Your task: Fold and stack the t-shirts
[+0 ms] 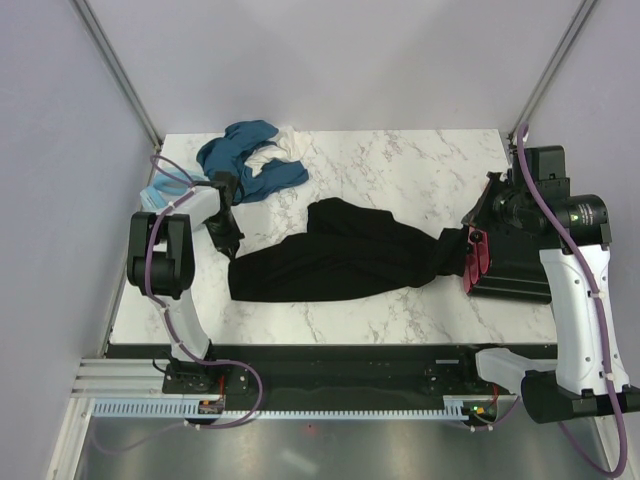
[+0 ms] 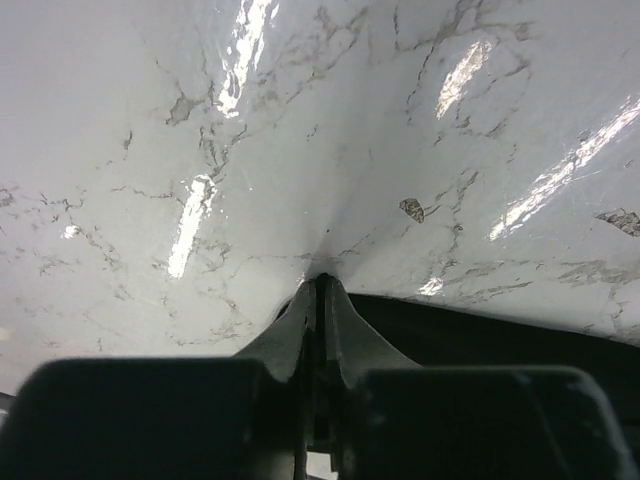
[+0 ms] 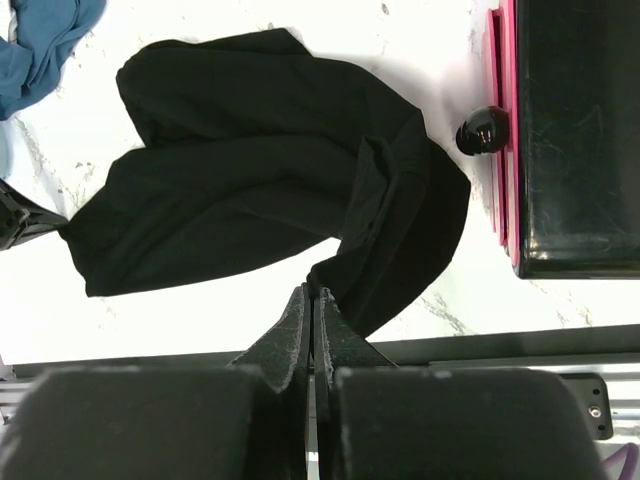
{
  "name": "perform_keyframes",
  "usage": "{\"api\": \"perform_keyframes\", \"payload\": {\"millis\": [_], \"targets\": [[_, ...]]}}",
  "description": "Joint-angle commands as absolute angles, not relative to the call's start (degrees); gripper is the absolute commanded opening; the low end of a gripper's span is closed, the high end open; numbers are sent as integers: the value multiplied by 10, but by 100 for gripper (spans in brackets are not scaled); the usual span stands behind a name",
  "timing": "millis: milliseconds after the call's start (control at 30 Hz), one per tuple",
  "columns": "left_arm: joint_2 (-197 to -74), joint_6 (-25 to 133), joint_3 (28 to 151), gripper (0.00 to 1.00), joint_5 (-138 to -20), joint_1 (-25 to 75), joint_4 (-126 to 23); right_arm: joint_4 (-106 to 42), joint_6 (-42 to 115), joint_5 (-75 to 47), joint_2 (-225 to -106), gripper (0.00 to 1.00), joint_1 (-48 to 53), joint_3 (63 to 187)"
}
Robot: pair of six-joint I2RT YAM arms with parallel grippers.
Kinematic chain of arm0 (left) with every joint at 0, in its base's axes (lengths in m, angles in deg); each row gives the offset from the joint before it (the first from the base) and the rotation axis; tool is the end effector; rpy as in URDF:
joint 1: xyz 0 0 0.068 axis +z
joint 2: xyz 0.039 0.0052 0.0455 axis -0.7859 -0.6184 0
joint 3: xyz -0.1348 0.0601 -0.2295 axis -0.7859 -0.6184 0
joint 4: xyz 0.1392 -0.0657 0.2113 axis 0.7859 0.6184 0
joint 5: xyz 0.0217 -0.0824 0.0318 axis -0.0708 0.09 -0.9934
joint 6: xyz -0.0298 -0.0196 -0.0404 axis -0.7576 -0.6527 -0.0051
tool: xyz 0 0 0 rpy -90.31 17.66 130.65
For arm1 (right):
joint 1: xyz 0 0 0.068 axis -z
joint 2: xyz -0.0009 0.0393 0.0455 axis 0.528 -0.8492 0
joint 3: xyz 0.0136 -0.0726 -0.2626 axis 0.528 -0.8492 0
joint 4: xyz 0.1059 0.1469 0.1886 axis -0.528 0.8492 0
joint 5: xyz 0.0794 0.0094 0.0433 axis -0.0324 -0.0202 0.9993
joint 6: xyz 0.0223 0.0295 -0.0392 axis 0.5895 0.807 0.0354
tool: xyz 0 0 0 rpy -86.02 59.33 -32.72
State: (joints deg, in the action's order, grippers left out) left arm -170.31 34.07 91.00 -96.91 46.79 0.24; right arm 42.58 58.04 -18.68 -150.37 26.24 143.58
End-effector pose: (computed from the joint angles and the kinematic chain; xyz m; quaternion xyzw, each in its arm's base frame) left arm 0.3499 -0.0248 0.1567 -0.2326 0.9685 0.0677 0.0580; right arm 0.1755 0.0192 0.4422 0.1722 0.9146 0.1319 0.3413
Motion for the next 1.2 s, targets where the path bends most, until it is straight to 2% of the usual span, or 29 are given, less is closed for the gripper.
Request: {"api": "perform_keyframes", "payload": {"millis": [0,233,400,500,600,733,800,933,1167], "targets": [[-1744,346,877,2,-969,468,-24,406,585,-177,-1503,0,263,1461],[-1700,343,897,2,-961,468,-21,381,585,-177,-1508,0,263,1440],[-1578,319,991,2,-962,468,42,307,577,-205,-1537,0,263,1448],[-1538,296,1092,2,-978,468,95,265,564,-246,-1576,0,264,1492],[-1522,277,1245,2,-983,468,166,239,562,-289,-1622,0,265,1555],[-1550,288,1511,2,-999,468,264,242,562,-329,-1681,0,270,1705],[-1551,297,1566,2,-1006,469,302,252,563,-345,-1711,0,273,1762],[-1490,294,1541,2,-1012,470,302,256,575,-343,-1732,0,279,1857],[-1427,274,1538,2,-1051,470,320,227,567,-356,-1691,0,280,1847]]}}
